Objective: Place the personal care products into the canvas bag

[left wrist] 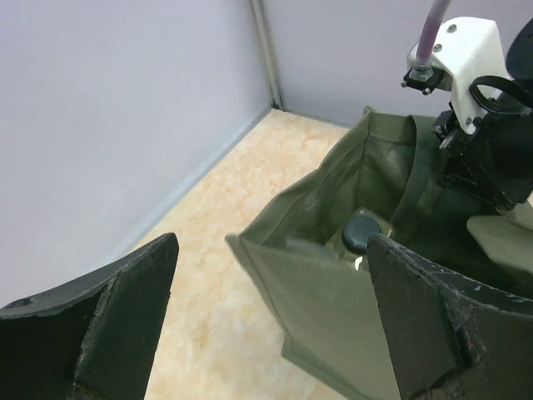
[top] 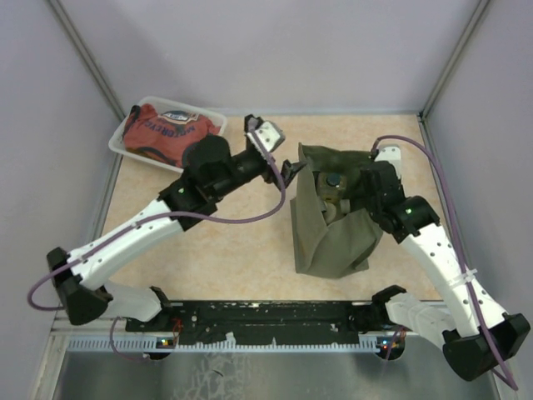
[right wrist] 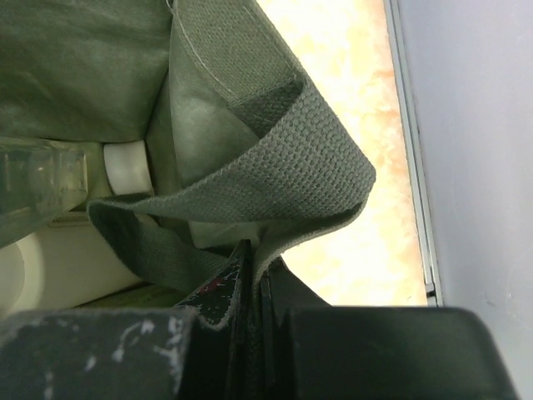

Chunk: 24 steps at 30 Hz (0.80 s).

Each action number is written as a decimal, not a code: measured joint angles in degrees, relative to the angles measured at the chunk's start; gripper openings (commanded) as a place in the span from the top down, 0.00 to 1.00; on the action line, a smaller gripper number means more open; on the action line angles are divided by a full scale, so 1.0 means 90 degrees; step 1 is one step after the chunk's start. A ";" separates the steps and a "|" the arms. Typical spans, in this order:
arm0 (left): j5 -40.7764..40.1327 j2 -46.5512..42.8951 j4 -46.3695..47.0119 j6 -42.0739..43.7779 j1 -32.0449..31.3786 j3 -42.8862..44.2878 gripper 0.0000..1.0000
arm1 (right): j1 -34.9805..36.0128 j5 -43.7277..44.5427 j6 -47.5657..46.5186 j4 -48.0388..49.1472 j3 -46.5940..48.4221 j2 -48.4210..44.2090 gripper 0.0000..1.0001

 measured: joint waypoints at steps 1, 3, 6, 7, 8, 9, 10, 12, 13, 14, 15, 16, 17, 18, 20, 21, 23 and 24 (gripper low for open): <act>-0.0141 -0.0318 0.0119 -0.0061 0.0002 -0.0243 0.00 | 0.0000 0.0002 -0.0012 -0.0007 0.0010 0.0022 1.00; -0.0359 -0.0797 0.0214 -0.0158 0.0002 -0.0644 0.00 | 0.0000 0.0005 -0.0019 -0.0053 0.0061 0.0044 1.00; -0.0622 -0.1137 0.0240 -0.0279 0.0000 -0.1122 0.00 | 0.0002 0.0000 -0.0010 -0.0177 0.0204 0.0049 0.86; -0.0685 -0.1171 0.0214 -0.0321 0.0000 -0.1263 0.00 | 0.0002 -0.0002 -0.0002 -0.0236 0.0265 0.0049 0.83; -0.0731 -0.1173 0.0197 -0.0362 0.0000 -0.1379 0.00 | 0.0002 -0.0007 0.0015 -0.0291 0.0323 0.0049 0.78; -0.0772 -0.1168 0.0155 -0.0403 0.0000 -0.1515 0.00 | 0.0002 -0.0017 0.0015 -0.0374 0.0393 0.0049 0.69; -0.0816 -0.1166 0.0073 -0.0442 0.0000 -0.1642 0.00 | 0.0002 -0.0032 0.0007 -0.0459 0.0481 0.0049 0.59; -0.0942 -0.1168 -0.0034 -0.0551 0.0000 -0.1838 0.00 | 0.0002 -0.0051 0.0015 -0.0556 0.0622 0.0046 0.43; -0.1054 -0.1180 -0.0080 -0.0614 0.0000 -0.1936 0.00 | 0.0002 -0.0063 0.0000 -0.0583 0.0704 0.0041 0.33; -0.1166 -0.1195 -0.0131 -0.0697 0.0000 -0.2001 0.00 | 0.0002 -0.0078 0.0002 -0.0583 0.0765 0.0022 0.21; -0.1370 -0.1217 -0.0199 -0.0780 -0.0002 -0.2064 0.00 | 0.0002 -0.0092 -0.0032 -0.0568 0.0818 -0.0015 0.10; -0.1605 -0.1239 -0.0296 -0.0879 -0.0002 -0.2106 0.00 | 0.0002 -0.0109 -0.0027 -0.0539 0.0848 -0.0063 0.02; -0.1834 -0.1265 -0.0386 -0.0962 -0.0002 -0.2127 0.00 | 0.0002 -0.0124 -0.0051 -0.0478 0.0850 -0.0131 0.01; -0.2108 -0.1294 -0.0486 -0.1054 -0.0002 -0.2142 0.00 | 0.0002 -0.0151 -0.0102 -0.0437 0.0852 -0.0209 0.01; -0.2654 -0.1370 -0.0714 -0.1258 -0.0002 -0.2144 0.00 | 0.0002 -0.0197 -0.0170 -0.0359 0.0879 -0.0345 0.01; -0.2873 -0.1411 -0.0811 -0.1336 0.0000 -0.2144 0.00 | 0.0002 -0.0216 -0.0192 -0.0289 0.0891 -0.0401 0.01; -0.3300 -0.1508 -0.0998 -0.1545 0.0010 -0.2144 0.00 | 0.0002 -0.0265 -0.0236 -0.0117 0.0894 -0.0529 0.01; -0.3456 -0.1557 -0.1073 -0.1627 0.0010 -0.2147 0.00 | 0.0002 -0.0284 -0.0245 -0.0024 0.0894 -0.0597 0.01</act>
